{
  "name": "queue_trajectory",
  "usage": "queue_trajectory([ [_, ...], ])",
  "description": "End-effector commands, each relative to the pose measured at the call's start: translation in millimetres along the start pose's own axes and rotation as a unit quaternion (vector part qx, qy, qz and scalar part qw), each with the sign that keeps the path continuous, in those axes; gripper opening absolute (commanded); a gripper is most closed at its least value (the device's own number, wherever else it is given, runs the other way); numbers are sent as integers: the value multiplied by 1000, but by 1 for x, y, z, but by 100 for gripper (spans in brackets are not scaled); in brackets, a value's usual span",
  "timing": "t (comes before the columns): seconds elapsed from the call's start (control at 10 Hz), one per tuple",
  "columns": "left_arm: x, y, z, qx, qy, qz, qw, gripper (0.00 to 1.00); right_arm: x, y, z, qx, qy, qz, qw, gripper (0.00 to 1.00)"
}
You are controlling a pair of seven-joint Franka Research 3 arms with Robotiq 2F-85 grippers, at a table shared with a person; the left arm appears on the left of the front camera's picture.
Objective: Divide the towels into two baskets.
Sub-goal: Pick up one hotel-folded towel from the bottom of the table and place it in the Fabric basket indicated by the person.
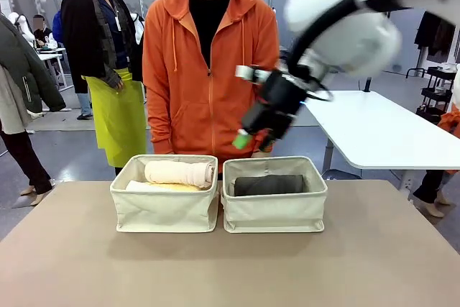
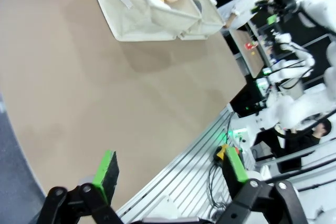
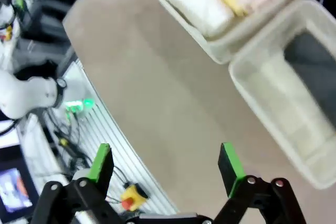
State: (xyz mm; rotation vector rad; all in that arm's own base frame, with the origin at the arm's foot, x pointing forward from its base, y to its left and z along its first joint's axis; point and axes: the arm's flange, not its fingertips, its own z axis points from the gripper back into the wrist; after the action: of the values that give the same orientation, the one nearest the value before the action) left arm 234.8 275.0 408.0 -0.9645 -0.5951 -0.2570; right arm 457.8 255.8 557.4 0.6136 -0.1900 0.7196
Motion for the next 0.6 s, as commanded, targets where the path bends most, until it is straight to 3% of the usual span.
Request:
queue_trajectory([
  [0.0, 0, -3, 3, 1, -4, -4, 1000, 100, -93, -33, 15, 31, -92, -76, 992, 100],
  [0.2, 0, -3, 3, 1, -4, -4, 1000, 100, -175, -76, 51, 100, -160, -125, 974, 100],
  [0.5, 0, -3, 3, 1, -4, -4, 1000, 100, -264, -116, 90, 152, -238, -186, 941, 100],
])
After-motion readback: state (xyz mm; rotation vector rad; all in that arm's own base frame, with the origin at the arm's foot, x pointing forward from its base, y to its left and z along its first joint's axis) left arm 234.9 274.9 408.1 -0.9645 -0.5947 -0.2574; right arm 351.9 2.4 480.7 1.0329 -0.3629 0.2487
